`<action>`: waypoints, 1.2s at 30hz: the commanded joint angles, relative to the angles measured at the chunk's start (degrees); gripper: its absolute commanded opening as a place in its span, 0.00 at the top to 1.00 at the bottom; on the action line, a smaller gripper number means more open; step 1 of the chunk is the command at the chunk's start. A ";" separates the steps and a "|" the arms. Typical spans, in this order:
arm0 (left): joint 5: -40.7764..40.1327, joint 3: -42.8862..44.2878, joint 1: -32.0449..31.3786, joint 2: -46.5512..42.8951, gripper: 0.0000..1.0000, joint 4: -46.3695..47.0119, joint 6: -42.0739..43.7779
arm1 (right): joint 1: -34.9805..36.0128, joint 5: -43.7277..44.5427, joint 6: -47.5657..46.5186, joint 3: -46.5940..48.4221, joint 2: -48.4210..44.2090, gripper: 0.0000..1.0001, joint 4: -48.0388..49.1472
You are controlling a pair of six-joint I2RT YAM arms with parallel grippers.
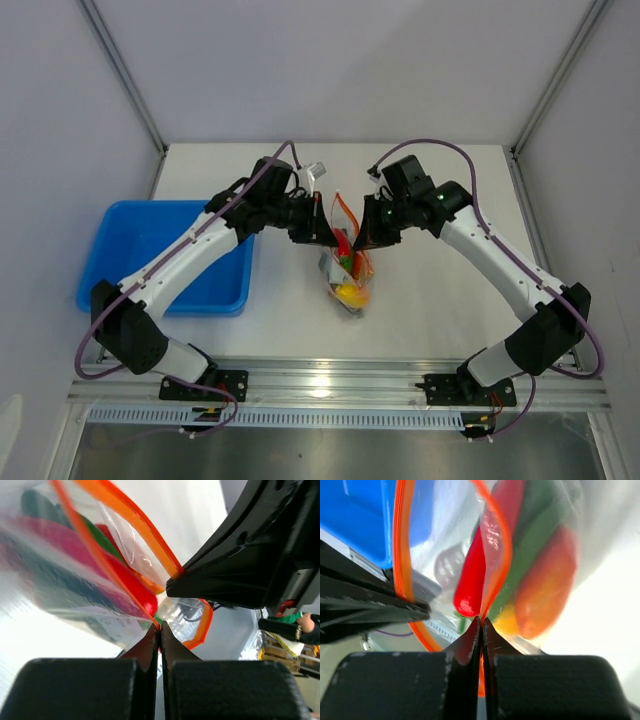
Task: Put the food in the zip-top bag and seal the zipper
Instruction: Adjust the zipper food storage bag at the center of the board.
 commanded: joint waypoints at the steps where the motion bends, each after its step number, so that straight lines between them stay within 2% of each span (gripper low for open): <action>1: 6.09 5.59 -0.91 0.95 0.99 1.46 -0.09 | -0.29 1.63 -2.05 4.57 -4.43 1.00 -6.70; 5: 8.64 5.61 -2.41 2.53 1.00 2.87 -1.49 | -0.20 -0.19 -1.88 4.14 -7.15 1.00 -10.32; 9: 10.66 1.57 -2.41 2.80 1.00 4.98 -3.42 | 0.32 -2.22 -0.13 2.47 -9.09 1.00 -9.89; 14: 13.21 0.16 -2.41 4.12 0.99 1.12 -0.53 | 1.81 -6.44 3.39 -2.18 -9.01 1.00 -2.36; 19: 14.88 0.24 -2.23 6.49 0.99 -1.96 4.48 | 3.84 -8.90 3.57 -4.39 -4.97 0.99 2.59; 22: 15.32 0.51 -2.15 7.28 0.99 -2.66 6.15 | 3.84 -9.52 2.52 -4.74 -2.77 0.86 4.35; 23: 15.50 0.60 -2.06 7.46 0.99 -2.75 6.50 | 3.93 -9.78 1.91 -4.74 -2.24 0.77 4.79; 29: 14.53 0.60 -1.53 7.20 0.99 -4.60 10.19 | 2.97 -10.14 1.11 -3.60 -3.46 0.49 5.94; 36: 13.39 -0.55 -1.00 5.35 0.99 -3.37 11.16 | -0.72 -10.93 1.64 -2.37 -5.31 0.46 4.97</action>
